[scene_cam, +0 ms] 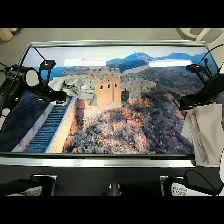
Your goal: Fold the shirts.
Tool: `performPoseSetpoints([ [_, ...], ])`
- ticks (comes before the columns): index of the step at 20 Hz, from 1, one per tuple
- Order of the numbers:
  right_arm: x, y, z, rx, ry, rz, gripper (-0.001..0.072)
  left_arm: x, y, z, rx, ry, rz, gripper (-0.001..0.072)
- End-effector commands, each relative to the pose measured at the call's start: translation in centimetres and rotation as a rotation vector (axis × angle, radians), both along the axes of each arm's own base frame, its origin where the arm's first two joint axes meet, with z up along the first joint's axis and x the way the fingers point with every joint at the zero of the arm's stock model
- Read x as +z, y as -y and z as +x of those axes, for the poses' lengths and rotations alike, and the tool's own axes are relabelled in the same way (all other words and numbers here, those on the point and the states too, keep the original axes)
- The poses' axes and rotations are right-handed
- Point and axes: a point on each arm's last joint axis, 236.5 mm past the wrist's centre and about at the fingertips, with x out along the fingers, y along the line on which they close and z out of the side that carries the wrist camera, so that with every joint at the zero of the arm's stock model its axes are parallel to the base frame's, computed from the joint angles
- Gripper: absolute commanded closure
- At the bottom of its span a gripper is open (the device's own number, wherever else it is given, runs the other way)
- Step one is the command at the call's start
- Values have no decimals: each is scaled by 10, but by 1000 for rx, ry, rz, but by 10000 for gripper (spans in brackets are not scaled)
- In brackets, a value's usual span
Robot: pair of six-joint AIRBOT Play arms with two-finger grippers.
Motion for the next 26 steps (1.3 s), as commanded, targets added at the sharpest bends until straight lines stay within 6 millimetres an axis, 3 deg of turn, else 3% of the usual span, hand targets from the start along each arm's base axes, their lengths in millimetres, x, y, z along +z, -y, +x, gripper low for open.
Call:
performPoseSetpoints([
  [1,0,0,0,1,-1,0,42,0,0,0,0,-1,0,225],
  [14,0,0,0,1,-1,0,42,0,0,0,0,-1,0,225],
  [16,0,0,0,1,1,0,42,1,3,12,9,46,-16,225],
  [20,7,8,47,-30,200,-29,42,2,14,43,-4,158,-50,225],
  [21,10,10,59,-45,251,-35,42,1,15,51,-8,181,-52,192],
  [22,12,11,66,-47,281,-40,42,3,14,68,-18,241,-43,28],
  [24,15,13,74,-50,318,-45,41,9,-18,100,17,325,52,-13],
  [26,16,11,76,-55,325,-36,42,-3,-60,120,126,281,79,-13],
])
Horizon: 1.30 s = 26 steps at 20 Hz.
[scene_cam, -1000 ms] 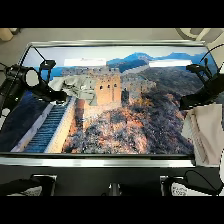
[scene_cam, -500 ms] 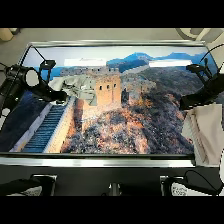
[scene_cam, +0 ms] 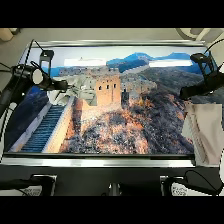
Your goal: Fold the shirts.
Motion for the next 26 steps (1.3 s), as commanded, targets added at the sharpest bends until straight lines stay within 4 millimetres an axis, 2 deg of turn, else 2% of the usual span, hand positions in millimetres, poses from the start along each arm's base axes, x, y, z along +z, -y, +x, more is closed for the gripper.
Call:
performPoseSetpoints([
  [1,5,-2,15,-16,66,16,42,-20,-54,36,132,-24,27,-13],
  [3,5,-2,25,-20,97,18,42,-65,-62,35,203,-163,-69,-13],
  [5,3,0,34,-23,123,13,42,-108,-59,30,237,-265,-145,-13],
  [8,1,0,34,-22,116,14,43,-144,-55,24,251,-341,-171,-12],
  [9,1,0,34,-14,118,10,42,-150,-54,23,266,-353,-174,242],
  [10,1,0,35,-9,122,7,42,-150,-51,21,267,-362,-186,638],
  [11,2,1,37,-5,134,3,42,-144,-45,24,263,-350,-212,676],
  [12,5,1,40,9,148,-5,43,-129,-40,31,254,-313,-230,677],
  [13,12,2,42,25,166,-15,43,-98,-32,46,203,-226,-230,677],
  [14,26,3,45,27,202,-24,43,-56,-19,61,106,-115,-215,677],
  [15,46,4,51,25,259,-35,43,3,0,73,-1,23,-201,677],
  [16,71,5,55,24,326,-48,43,71,23,74,-90,170,-197,677],
  [17,103,5,56,25,396,-63,43,137,48,65,-165,310,-204,677],
  [18,139,5,53,25,476,-80,43,206,75,43,-238,454,-227,677],
  [19,175,3,46,26,552,-94,43,266,97,15,-299,585,-258,677],
  [20,211,1,34,27,628,-109,44,322,118,-22,-361,715,-299,677],
  [21,241,-3,19,23,688,-115,44,363,133,-57,-416,807,-340,677],
  [22,267,-7,0,19,742,-119,44,394,146,-95,-475,870,-381,677],
  [23,285,-10,-19,21,778,-128,45,412,157,-124,-521,900,-422,677],
  [24,298,-13,-39,22,799,-137,45,421,167,-149,-561,908,-464,677],
  [25,304,-17,-58,25,800,-142,45,419,177,-166,-600,893,-486,677],
  [26,306,-20,-74,26,786,-139,45,406,188,-173,-632,849,-489,677],
])
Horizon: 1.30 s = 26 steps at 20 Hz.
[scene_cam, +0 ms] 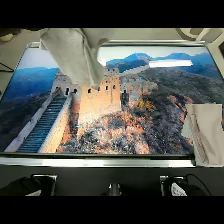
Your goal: Fold the shirts.
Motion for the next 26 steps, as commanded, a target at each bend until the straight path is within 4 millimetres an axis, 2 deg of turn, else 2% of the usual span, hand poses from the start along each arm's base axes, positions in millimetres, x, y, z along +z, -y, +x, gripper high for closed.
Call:
performPoseSetpoints([
  [1,27,-12,-63,2,15,-9,45,5,33,-63,-149,1,0,677],
  [3,6,-15,-82,10,-97,-1,45,-58,58,-55,-174,-153,67,677],
  [5,-27,-13,-92,3,-253,8,48,-150,82,-45,-192,-325,177,677],
  [6,-47,-11,-91,1,-338,16,90,-206,92,-44,-201,-421,249,677],
  [7,-72,-10,-87,7,-425,28,101,-264,102,-48,-213,-532,301,677],
  [9,-126,-9,-71,19,-572,58,101,-358,127,-71,-264,-735,321,677],
  [10,-154,-8,-63,23,-637,76,101,-400,139,-85,-282,-836,312,678],
  [11,-182,-9,-55,28,-693,95,101,-431,144,-94,-284,-911,317,676],
  [12,-210,-12,-50,39,-750,123,100,-455,148,-100,-283,-987,327,587],
  [13,-234,-22,-49,68,-808,167,79,-465,147,-103,-282,-1050,336,180],
  [14,-250,-33,-50,110,-850,209,59,-464,140,-100,-272,-1094,352,-10],
  [16,-270,-54,-54,175,-899,287,36,-437,107,-72,-239,-1076,396,-13],
  [18,-290,-70,-69,226,-964,344,36,-405,49,-41,-137,-1026,433,-13],
  [20,-315,-89,-92,282,-1046,390,36,-389,-9,-37,-43,-1046,435,-13],
  [22,-342,-114,-116,344,-1114,407,36,-400,-48,-54,23,-1114,407,-7],
  [23,-357,-126,-131,380,-1157,395,36,-416,-60,-70,39,-1161,404,-7],
  [24,-370,-138,-143,415,-1193,377,36,-435,-64,-87,42,-1211,399,-7],
  [26,-395,-160,-162,470,-1226,332,35,-474,-56,-113,28,-1301,336,-7],
])
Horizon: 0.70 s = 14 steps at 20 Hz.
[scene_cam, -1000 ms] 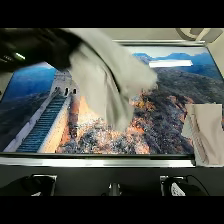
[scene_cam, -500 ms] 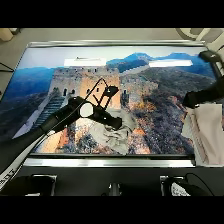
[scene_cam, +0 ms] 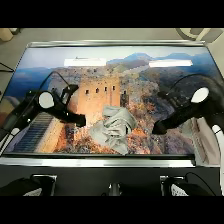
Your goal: Fold the shirts.
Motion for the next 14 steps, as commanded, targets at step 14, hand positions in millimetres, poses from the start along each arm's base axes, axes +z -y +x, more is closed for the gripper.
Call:
performPoseSetpoints([
  [14,-68,-88,-57,66,-57,171,1,-102,41,1,263,-93,-259,27],
])
